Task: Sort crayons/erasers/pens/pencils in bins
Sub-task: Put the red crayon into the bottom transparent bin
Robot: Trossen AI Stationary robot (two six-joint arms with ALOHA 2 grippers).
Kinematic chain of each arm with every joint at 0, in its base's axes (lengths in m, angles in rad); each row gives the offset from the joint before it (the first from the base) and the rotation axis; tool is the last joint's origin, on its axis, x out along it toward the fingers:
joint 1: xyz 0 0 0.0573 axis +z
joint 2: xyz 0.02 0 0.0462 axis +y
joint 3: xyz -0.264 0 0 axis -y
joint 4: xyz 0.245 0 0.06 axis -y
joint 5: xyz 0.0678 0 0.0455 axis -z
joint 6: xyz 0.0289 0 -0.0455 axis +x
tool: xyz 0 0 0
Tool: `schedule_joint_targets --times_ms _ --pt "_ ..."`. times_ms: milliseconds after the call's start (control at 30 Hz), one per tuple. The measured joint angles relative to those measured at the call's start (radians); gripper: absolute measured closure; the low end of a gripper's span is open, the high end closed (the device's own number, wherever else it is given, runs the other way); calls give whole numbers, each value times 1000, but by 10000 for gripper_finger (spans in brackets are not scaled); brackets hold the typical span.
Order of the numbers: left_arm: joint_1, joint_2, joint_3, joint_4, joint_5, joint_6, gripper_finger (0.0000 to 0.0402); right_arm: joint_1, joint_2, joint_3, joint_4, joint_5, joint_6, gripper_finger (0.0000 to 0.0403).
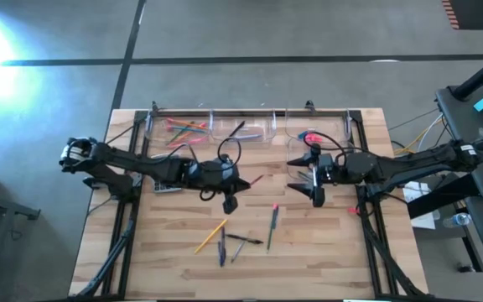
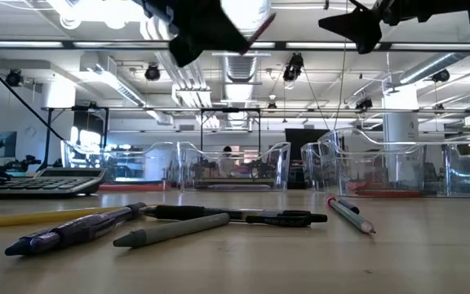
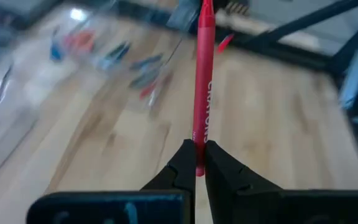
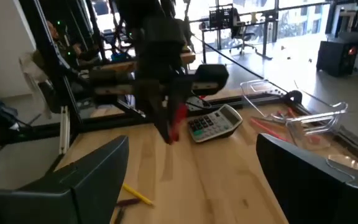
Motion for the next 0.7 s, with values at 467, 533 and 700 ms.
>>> schedule_joint_targets --times_ms 467,533,700 --pt "-23 10 0 165 -26 55 401 0 51 0 4 69 -113 60" --pt "-23 10 0 164 -28 56 401 0 61 0 3 72 -113 60" --pt "-23 10 0 168 -29 70 401 0 81 0 32 71 -100 60"
